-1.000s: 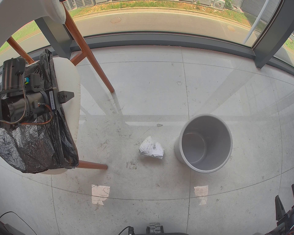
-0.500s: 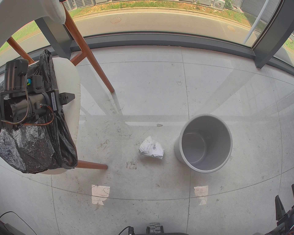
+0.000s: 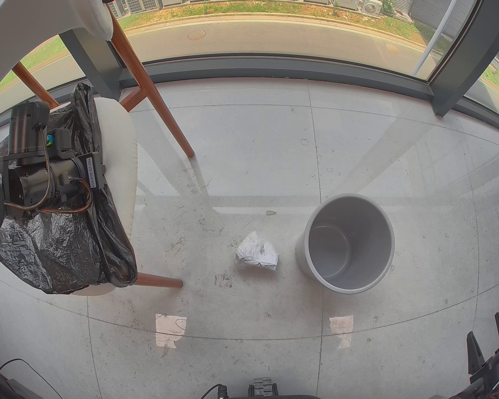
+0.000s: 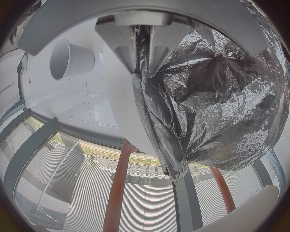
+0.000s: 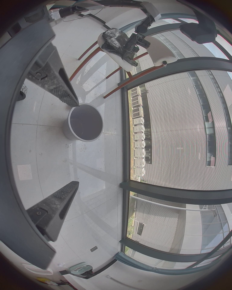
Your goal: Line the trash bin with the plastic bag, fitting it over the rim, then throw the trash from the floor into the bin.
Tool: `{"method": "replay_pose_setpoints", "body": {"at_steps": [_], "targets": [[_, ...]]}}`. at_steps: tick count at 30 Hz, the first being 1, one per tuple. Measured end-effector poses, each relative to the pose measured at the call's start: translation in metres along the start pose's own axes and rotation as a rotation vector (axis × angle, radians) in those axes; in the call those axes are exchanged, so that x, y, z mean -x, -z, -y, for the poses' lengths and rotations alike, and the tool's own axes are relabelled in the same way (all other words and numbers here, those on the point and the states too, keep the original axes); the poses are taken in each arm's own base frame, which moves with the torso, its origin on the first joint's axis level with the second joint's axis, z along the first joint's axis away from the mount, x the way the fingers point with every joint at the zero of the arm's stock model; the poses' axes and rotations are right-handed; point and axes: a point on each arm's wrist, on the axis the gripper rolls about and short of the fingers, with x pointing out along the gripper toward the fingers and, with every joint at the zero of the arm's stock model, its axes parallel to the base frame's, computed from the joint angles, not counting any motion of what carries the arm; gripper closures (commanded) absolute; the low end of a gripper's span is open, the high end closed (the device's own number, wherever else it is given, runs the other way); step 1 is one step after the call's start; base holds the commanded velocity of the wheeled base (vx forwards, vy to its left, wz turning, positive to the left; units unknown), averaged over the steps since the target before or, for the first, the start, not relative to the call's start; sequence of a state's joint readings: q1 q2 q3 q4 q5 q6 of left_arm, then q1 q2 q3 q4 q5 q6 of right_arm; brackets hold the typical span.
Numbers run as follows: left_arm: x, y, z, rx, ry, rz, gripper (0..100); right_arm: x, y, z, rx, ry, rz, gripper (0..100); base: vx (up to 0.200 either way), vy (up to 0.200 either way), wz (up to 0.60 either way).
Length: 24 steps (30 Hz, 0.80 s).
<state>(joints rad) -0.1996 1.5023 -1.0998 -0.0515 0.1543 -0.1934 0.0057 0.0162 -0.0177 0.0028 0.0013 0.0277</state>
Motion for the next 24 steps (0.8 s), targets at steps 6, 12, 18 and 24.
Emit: {"method": "replay_pose_setpoints", "body": {"at_steps": [6,12,18,24], "targets": [[0.004,-0.001,0.000,0.042,0.009,0.006,100,0.000,0.000,0.000,0.000,0.000,0.000,0,0.000,0.000,0.00],[0.016,-0.003,0.002,0.175,0.128,-0.006,100,0.000,0.000,0.000,0.000,0.000,0.000,0,0.000,0.000,0.00],[0.027,-0.002,-0.011,0.273,0.316,-0.058,100,0.000,0.000,0.000,0.000,0.000,0.000,0,0.000,0.000,0.00],[0.039,0.003,-0.036,0.329,0.440,-0.087,100,0.000,0.000,0.000,0.000,0.000,0.000,0,0.000,0.000,0.00]]}}
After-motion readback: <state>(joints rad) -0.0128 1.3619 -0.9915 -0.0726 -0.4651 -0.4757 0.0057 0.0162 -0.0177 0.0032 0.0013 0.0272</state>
